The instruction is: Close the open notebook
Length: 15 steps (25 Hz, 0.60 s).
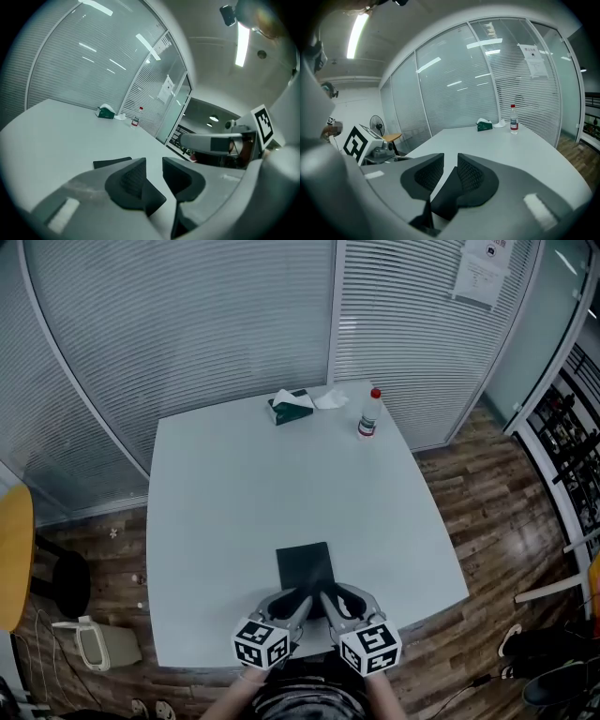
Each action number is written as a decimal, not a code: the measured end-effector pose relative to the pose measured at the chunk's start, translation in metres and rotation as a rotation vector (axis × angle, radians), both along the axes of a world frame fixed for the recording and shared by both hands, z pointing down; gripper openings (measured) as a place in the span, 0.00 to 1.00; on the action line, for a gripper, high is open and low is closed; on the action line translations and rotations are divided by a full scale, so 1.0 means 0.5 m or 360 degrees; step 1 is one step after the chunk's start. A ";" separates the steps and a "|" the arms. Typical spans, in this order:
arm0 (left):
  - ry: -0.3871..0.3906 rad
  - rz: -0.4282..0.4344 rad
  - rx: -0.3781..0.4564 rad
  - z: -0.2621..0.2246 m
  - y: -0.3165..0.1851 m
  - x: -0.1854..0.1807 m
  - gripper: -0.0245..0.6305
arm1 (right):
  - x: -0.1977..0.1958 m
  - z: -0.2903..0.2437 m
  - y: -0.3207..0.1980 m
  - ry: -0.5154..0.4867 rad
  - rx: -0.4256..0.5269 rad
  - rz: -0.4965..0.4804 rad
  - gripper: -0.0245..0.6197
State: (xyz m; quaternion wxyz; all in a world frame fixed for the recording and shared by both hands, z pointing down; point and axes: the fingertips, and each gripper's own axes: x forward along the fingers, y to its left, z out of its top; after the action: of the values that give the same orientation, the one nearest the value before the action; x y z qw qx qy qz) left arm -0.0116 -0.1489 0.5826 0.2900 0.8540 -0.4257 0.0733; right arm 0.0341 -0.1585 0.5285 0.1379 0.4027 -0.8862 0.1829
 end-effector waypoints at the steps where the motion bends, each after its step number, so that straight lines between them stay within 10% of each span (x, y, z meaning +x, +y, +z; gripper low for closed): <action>1: -0.0015 0.0005 0.0025 -0.009 0.002 -0.006 0.22 | -0.008 -0.001 0.002 -0.0001 0.0003 -0.0010 0.18; 15: -0.0108 0.0026 0.0324 -0.142 0.021 -0.087 0.18 | -0.111 -0.066 0.025 0.0002 0.0126 -0.0114 0.14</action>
State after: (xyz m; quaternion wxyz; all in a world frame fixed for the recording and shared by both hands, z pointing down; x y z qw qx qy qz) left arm -0.0553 -0.1382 0.5114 0.1867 0.8795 -0.4334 0.0609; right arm -0.0215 -0.1460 0.4955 0.1287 0.3760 -0.9065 0.1426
